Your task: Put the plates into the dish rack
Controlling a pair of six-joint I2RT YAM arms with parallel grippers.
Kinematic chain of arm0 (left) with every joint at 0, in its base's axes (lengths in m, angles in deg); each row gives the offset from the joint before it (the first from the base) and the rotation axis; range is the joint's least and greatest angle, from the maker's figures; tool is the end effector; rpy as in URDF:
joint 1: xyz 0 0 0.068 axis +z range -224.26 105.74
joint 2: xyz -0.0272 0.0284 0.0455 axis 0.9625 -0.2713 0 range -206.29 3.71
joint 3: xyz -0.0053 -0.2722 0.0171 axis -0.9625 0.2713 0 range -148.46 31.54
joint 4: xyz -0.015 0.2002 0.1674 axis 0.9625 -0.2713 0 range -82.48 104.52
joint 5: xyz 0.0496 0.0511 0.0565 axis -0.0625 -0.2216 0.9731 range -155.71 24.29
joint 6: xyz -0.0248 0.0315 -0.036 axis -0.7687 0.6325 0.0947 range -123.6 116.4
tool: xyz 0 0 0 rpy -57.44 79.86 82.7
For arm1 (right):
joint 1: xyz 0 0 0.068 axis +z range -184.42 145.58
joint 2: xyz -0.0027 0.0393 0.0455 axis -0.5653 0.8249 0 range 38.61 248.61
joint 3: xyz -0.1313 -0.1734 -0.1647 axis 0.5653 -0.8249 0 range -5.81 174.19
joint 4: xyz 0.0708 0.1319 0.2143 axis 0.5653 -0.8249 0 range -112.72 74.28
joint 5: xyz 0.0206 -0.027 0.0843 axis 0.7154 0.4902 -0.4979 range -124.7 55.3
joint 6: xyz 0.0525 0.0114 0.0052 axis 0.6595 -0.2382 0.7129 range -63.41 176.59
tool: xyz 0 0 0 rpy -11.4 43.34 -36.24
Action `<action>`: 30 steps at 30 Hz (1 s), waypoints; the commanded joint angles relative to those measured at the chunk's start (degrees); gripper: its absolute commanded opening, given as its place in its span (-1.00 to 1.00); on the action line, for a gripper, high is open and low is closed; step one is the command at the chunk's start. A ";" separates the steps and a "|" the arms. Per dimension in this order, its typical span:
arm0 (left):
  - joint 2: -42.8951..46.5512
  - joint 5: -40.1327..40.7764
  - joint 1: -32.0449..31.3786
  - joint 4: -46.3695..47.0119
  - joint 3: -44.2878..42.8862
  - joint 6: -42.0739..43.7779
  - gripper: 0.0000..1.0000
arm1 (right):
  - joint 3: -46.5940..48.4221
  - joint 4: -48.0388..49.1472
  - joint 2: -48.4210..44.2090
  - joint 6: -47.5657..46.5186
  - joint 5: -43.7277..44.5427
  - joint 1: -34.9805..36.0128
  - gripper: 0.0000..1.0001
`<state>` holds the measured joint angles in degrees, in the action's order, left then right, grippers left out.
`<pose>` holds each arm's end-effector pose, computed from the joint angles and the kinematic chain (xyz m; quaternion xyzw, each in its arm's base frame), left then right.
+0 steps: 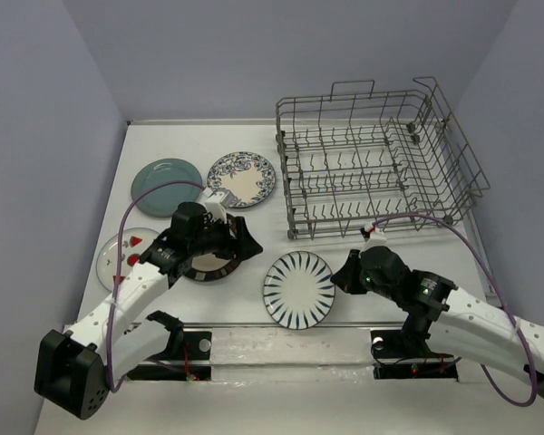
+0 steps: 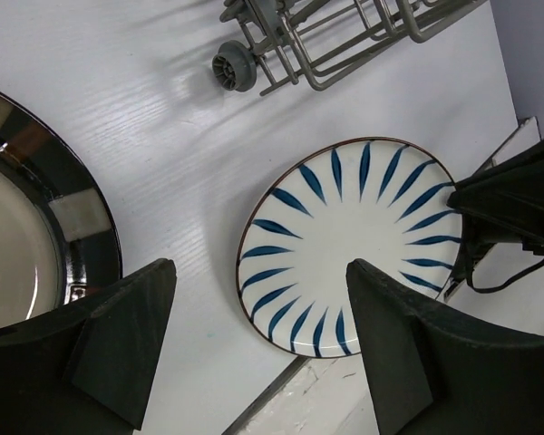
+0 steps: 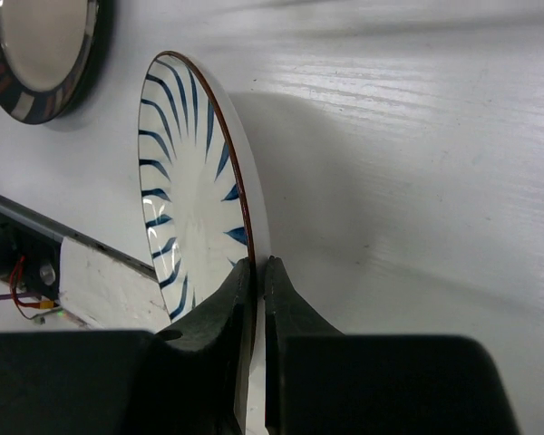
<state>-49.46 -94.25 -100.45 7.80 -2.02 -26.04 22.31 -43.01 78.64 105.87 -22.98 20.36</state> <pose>0.1782 -0.1066 0.2525 0.1569 0.8186 -0.4014 0.3797 0.0949 0.1218 0.2226 0.0006 0.8997 0.2795 0.3352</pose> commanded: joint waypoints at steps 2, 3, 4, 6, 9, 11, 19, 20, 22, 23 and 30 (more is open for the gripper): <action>-1.41 -1.17 -0.17 1.62 -0.98 0.73 0.76 | 2.11 4.79 -5.22 1.00 -2.76 -0.47 -0.86; -1.94 -1.43 -0.17 1.80 -0.81 0.81 0.77 | 2.20 4.70 -5.92 1.08 -3.11 -0.47 -0.87; -2.11 -1.70 -0.17 1.89 -0.89 0.90 0.78 | 2.29 4.70 -6.10 1.08 -3.20 -0.47 -0.86; -2.29 -2.40 -0.26 2.15 -0.63 0.90 0.80 | 2.29 4.79 -6.28 1.08 -3.29 -0.47 -0.86; -2.47 -3.19 -0.26 2.68 -0.45 0.82 0.82 | 2.82 4.79 -5.93 1.08 -3.29 -0.47 -0.86; -2.90 -4.42 -0.17 3.20 -0.37 0.64 0.82 | 3.26 4.79 -5.93 0.91 -3.46 -0.47 -0.87; -6.51 -6.97 -3.58 8.28 1.56 -1.99 0.82 | 4.23 4.79 -6.28 0.82 -3.11 -0.47 -0.86; -6.86 -6.80 -4.47 8.91 1.92 -2.61 0.83 | 3.96 4.79 -6.02 1.00 -3.11 -0.47 -0.87; -7.83 -5.31 -6.32 9.97 3.06 -4.19 0.82 | 3.35 4.88 -5.84 1.61 -2.68 -0.47 -0.86; -8.00 -3.91 -7.98 10.58 3.41 -4.63 0.82 | 2.74 4.96 -5.84 1.79 -2.50 -0.47 -0.86; -7.12 0.67 -10.01 12.25 5.61 -7.88 0.83 | 2.20 5.75 -6.11 2.05 -2.23 -1.00 -0.86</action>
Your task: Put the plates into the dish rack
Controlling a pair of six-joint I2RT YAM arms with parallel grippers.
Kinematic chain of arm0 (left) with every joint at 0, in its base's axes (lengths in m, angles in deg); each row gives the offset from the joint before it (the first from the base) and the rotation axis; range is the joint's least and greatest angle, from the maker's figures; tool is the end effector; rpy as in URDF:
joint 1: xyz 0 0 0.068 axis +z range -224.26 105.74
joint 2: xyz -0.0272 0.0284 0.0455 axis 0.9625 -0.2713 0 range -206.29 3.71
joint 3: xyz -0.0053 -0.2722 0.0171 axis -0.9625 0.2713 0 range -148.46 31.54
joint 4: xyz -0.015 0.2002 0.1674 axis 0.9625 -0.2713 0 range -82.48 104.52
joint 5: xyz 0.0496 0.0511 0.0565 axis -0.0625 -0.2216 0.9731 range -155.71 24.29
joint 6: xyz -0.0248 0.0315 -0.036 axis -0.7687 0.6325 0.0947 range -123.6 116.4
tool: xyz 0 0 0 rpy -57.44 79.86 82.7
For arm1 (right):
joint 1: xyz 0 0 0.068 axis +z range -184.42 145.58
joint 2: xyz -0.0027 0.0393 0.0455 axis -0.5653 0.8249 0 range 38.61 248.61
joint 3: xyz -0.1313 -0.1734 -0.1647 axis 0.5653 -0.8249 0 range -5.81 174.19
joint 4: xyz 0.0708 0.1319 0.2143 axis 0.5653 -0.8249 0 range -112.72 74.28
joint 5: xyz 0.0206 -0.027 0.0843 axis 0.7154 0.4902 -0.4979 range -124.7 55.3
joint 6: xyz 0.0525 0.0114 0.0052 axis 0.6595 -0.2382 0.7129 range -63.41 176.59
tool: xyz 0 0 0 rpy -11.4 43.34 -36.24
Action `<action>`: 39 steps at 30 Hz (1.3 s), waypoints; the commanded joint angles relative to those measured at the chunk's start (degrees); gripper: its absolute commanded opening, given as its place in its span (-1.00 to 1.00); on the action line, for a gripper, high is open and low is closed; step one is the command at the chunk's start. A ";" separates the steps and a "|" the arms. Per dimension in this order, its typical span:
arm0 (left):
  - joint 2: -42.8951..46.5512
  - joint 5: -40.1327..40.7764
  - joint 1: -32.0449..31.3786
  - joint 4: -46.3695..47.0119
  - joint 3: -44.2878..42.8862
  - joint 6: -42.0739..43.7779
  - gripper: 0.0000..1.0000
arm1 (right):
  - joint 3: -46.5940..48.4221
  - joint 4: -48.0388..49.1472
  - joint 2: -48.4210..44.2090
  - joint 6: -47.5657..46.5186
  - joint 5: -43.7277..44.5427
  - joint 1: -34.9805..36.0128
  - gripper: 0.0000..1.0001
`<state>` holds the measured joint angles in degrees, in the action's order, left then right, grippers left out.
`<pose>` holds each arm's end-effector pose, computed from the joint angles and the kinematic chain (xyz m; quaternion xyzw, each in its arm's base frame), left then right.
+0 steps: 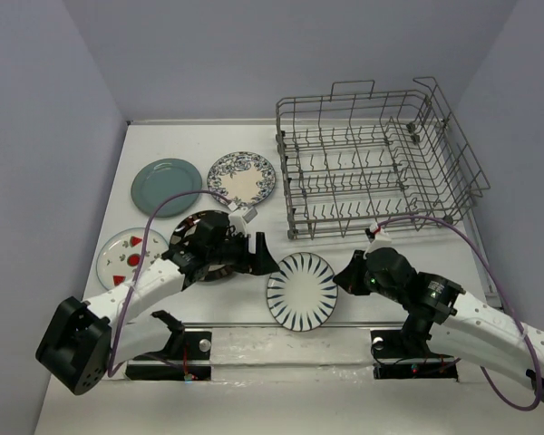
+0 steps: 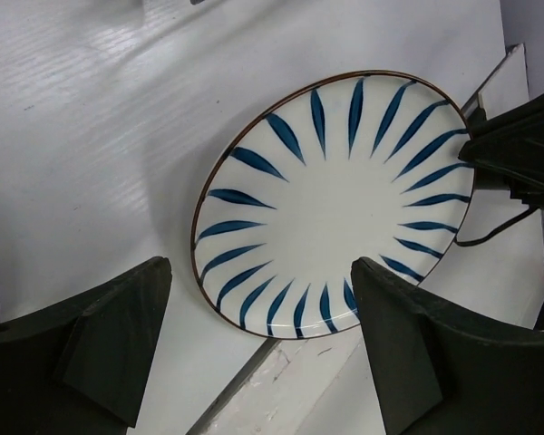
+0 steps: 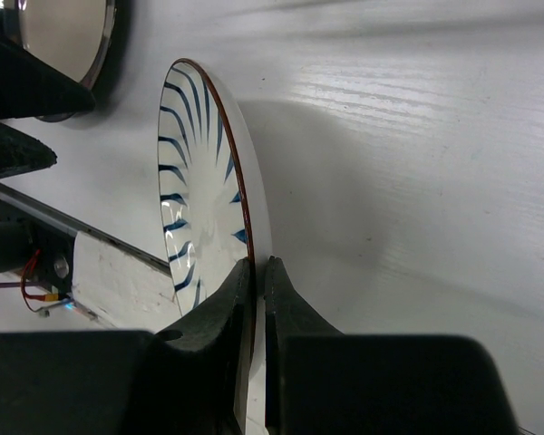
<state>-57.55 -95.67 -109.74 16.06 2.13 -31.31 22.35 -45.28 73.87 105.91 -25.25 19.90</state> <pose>0.1715 -0.1441 0.2139 0.1851 0.8272 -0.4429 0.2921 0.0878 0.1123 0.2300 -0.0019 0.8914 0.3060 0.3344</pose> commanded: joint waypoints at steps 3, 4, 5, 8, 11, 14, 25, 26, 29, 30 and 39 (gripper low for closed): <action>0.26 3.23 -2.65 6.63 3.74 -4.90 0.84 | 1.90 8.73 -1.25 1.92 -0.66 -1.06 -0.87; 0.17 4.02 -3.27 6.72 4.18 -5.08 0.85 | 1.90 8.91 -1.25 1.83 -0.75 -1.06 -0.86; 0.26 6.12 -3.80 6.72 4.27 -5.25 0.85 | 1.98 9.08 -1.25 1.75 -1.01 -1.06 -0.86; 0.70 6.93 -4.68 9.78 6.72 -7.00 0.87 | 1.72 9.26 -2.13 1.66 -1.80 -1.59 -0.86; -0.53 5.79 -4.94 14.78 9.71 -8.33 0.87 | 1.46 9.35 -2.48 1.39 -2.33 -2.20 -0.86; -1.85 5.52 -5.56 16.65 10.07 -8.60 0.87 | 1.11 9.43 -2.40 1.39 -3.12 -2.21 -0.87; -4.04 5.35 -5.91 23.06 12.80 -10.09 0.89 | -0.74 10.40 -4.42 2.18 -5.15 -2.73 -0.86; -4.57 4.82 -5.91 26.11 13.84 -10.96 0.89 | -0.74 10.40 -4.33 2.18 -5.15 -2.73 -0.86; -5.72 1.84 -6.09 32.45 15.87 -12.55 0.89 | -1.44 11.19 -3.72 2.36 -5.58 -3.26 -0.86; -5.81 0.96 -6.00 33.52 16.05 -13.16 0.89 | -1.53 11.54 -3.45 2.53 -5.93 -3.26 -0.86; -9.58 0.34 -6.44 40.63 18.77 -14.92 0.80 | -3.20 13.39 -3.45 2.80 -7.78 -3.79 -0.86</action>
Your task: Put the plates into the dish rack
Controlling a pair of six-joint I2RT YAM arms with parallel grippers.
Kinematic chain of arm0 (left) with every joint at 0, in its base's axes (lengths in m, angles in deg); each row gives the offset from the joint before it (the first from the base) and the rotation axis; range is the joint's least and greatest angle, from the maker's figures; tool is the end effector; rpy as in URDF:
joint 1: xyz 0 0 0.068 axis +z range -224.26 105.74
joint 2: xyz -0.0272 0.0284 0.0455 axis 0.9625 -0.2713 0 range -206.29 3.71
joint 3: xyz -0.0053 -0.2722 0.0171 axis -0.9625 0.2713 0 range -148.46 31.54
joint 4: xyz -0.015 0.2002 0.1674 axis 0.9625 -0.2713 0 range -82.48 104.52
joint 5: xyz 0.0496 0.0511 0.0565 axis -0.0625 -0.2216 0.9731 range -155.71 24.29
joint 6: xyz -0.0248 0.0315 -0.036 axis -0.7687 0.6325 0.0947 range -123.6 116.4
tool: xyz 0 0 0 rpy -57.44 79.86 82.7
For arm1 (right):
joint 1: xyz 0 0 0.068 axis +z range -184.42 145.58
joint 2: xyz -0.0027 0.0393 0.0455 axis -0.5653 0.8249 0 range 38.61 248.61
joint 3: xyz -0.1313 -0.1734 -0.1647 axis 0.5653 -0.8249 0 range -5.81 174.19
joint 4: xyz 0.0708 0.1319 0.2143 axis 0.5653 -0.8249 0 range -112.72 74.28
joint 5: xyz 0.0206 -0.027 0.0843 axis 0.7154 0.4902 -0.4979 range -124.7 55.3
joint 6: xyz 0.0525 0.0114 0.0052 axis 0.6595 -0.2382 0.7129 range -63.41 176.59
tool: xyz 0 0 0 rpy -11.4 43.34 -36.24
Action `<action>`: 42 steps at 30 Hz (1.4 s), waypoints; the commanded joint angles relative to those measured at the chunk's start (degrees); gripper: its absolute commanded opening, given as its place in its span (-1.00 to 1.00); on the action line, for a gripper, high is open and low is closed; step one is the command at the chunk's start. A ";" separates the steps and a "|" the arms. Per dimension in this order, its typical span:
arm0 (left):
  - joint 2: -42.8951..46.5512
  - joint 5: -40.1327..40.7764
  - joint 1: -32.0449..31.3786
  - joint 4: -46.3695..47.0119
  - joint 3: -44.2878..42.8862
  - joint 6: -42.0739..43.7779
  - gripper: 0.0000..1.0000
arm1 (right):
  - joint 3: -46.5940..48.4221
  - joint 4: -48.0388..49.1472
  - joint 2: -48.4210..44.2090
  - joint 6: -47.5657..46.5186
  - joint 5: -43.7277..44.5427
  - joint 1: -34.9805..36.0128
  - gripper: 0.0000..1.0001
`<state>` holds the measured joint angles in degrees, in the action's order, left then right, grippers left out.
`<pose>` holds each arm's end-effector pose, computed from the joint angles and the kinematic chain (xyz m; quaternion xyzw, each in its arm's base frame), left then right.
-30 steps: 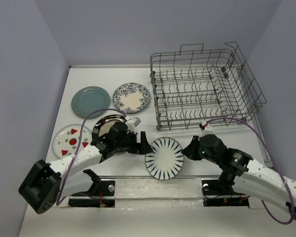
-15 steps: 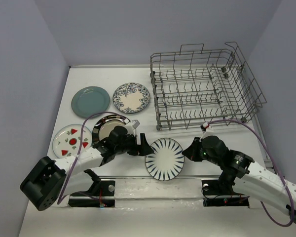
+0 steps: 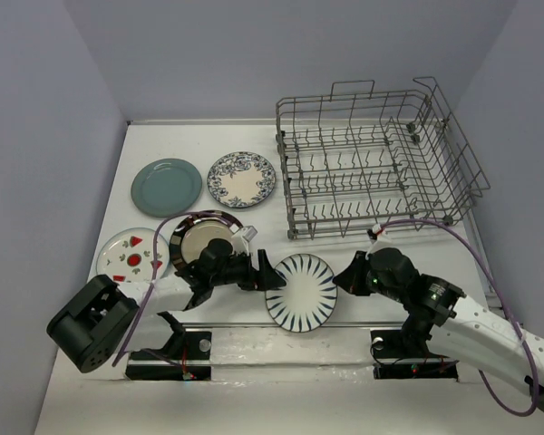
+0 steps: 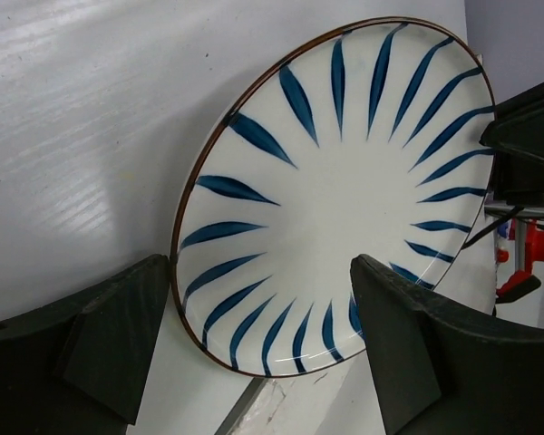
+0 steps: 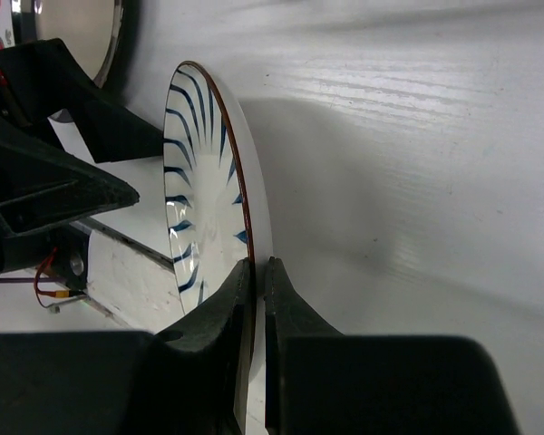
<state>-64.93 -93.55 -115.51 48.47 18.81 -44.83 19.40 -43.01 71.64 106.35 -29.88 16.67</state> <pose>0.1459 -0.1500 0.1508 0.1347 0.8044 -0.5080 0.2769 0.0896 0.1063 0.2205 0.0091 0.8869 0.3311 0.3221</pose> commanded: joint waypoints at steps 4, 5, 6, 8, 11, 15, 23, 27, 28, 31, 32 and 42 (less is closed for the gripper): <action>-3.60 -2.31 -0.76 12.27 3.59 -2.01 0.53 | -0.95 11.29 -1.48 2.63 -3.94 -1.17 -0.87; -3.78 -2.66 -0.84 13.23 3.59 -2.10 0.49 | -1.04 11.29 -1.83 2.71 -4.03 -1.17 -0.86; -3.78 -2.75 -0.84 13.50 3.59 -2.10 0.45 | -1.13 11.29 -1.92 2.71 -3.94 -1.69 -0.86; -3.61 -3.01 -0.84 14.21 3.68 -2.18 0.33 | -1.48 11.38 -2.10 2.71 -4.03 -1.70 -0.87; -3.08 -3.45 -0.93 15.09 3.85 -2.36 0.17 | -1.92 12.08 -1.92 2.89 -4.38 -2.22 -0.87; -2.90 -3.72 -1.02 15.61 4.03 -2.36 0.01 | -2.62 12.78 -1.57 2.98 -4.38 -2.22 -0.86; -2.11 -4.77 -1.28 18.08 4.73 -4.03 -0.76 | -3.77 14.46 -0.43 3.42 -6.75 -2.75 -0.86; 1.83 -4.60 -1.28 17.99 4.82 -5.08 -0.89 | -4.29 14.89 0.53 3.50 -7.02 -2.75 -0.86; 4.02 -4.42 -1.28 17.90 4.82 -5.43 -0.89 | -4.64 15.24 0.71 3.42 -7.02 -2.75 -0.86; 7.73 -3.20 -1.28 16.24 4.82 -6.23 -0.89 | -5.00 15.51 2.46 3.33 -7.02 -2.75 -0.86; 10.52 -2.32 -1.20 14.93 4.82 -6.58 -0.89 | -5.08 15.69 3.17 3.24 -6.84 -2.75 -0.87; 22.85 0.85 -1.20 7.97 3.42 -7.90 -0.89 | -5.26 21.12 16.35 0.26 -8.16 -2.75 -0.86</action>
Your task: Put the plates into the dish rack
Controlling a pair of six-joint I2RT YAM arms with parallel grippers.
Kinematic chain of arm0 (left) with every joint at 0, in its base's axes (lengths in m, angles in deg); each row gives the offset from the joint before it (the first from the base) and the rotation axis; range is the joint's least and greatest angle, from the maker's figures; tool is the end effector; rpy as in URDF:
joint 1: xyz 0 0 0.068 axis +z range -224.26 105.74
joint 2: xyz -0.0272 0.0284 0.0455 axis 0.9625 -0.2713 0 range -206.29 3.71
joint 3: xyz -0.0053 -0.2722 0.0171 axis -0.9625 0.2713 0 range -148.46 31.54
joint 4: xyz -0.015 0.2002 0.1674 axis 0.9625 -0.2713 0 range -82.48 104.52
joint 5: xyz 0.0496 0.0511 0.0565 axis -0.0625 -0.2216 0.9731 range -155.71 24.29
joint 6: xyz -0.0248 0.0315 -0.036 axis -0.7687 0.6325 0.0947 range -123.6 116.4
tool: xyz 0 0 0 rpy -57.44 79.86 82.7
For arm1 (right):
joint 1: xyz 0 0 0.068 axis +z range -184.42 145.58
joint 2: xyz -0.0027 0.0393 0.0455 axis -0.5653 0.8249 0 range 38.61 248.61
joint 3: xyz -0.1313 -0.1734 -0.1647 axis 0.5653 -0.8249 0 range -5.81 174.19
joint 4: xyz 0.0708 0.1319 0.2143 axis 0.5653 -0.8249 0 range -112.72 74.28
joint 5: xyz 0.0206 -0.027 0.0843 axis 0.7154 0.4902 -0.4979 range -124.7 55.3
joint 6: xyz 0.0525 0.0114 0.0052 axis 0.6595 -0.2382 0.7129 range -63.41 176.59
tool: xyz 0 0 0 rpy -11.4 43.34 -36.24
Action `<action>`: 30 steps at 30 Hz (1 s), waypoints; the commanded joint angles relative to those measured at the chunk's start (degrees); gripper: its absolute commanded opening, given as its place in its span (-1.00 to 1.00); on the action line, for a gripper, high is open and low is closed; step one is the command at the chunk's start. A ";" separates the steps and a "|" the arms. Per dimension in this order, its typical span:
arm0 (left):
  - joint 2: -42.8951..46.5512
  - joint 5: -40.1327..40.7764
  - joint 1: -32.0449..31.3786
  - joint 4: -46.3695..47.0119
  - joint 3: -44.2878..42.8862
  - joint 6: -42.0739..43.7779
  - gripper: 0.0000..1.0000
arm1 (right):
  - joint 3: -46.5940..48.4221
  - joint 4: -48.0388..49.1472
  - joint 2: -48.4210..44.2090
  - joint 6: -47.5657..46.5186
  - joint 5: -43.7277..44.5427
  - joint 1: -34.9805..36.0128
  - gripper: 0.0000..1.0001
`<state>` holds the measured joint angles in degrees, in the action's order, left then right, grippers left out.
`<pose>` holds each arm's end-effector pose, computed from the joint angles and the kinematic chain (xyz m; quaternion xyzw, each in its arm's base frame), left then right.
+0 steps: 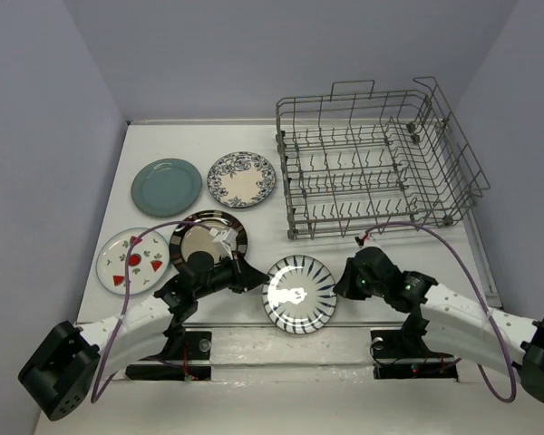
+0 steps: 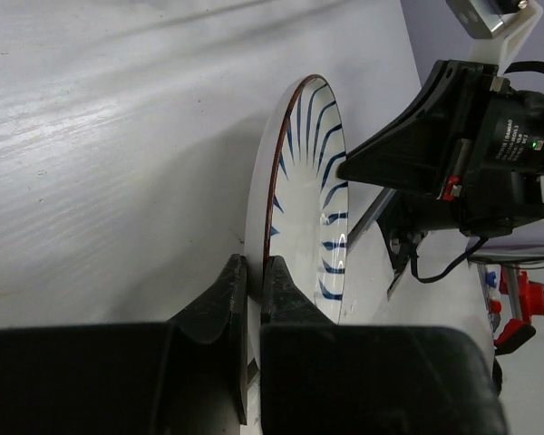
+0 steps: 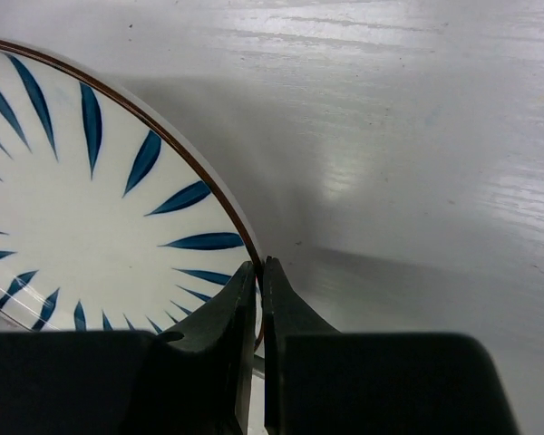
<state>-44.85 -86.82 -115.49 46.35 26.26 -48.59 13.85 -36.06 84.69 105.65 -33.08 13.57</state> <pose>0.1192 -0.1215 0.1660 0.0909 0.7644 -0.5289 0.3575 0.1065 0.1167 0.1686 0.0139 0.9295 0.2672 0.2538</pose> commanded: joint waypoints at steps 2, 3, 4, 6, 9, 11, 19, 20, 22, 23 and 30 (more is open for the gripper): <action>2.59 -5.88 -1.22 10.09 -4.21 -4.40 -0.89 | 0.20 15.32 5.84 0.60 -4.88 0.35 -0.86; 2.59 -5.88 -1.22 10.09 -4.21 -4.40 -0.89 | 0.12 15.85 6.55 0.25 -4.88 0.35 -0.85; 2.68 -5.97 -1.22 10.09 -4.39 -4.40 -0.89 | -0.15 16.64 7.17 0.16 -4.62 0.35 -0.82; 2.94 -6.14 -1.22 10.09 -4.56 -4.23 -0.89 | -0.67 17.61 8.23 -0.01 -4.35 0.35 -0.63; 3.29 -6.14 -1.22 9.21 -5.00 -3.53 -0.89 | -1.47 18.58 8.06 -1.85 -3.13 0.35 -0.27; 3.38 -6.14 -1.22 8.42 -5.44 -3.00 -0.89 | -1.99 19.63 7.88 -3.26 -2.95 0.35 -0.10; 6.27 -6.32 -1.22 3.33 -8.25 0.34 -0.89 | -5.06 30.24 6.21 -9.50 -7.15 -2.54 0.38; 6.63 -6.23 -1.22 2.28 -8.78 0.95 -0.89 | -5.51 31.75 6.38 -9.94 -10.30 -3.68 0.39; 7.42 -6.23 -1.22 1.39 -9.31 1.40 -0.89 | -7.17 35.26 6.82 -11.44 -13.74 -4.83 0.39; 8.12 -6.14 -1.22 0.95 -9.66 1.75 -0.89 | -7.61 39.02 7.61 -11.70 -18.02 -4.83 0.39; 9.00 -6.06 -1.13 -0.46 -11.59 3.07 -0.89 | -9.55 51.35 10.78 -12.76 -33.60 -5.36 -0.05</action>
<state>-37.88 -87.84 -115.89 36.21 20.99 -43.33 5.22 0.90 94.68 94.30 -54.36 8.12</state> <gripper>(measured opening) 0.107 0.564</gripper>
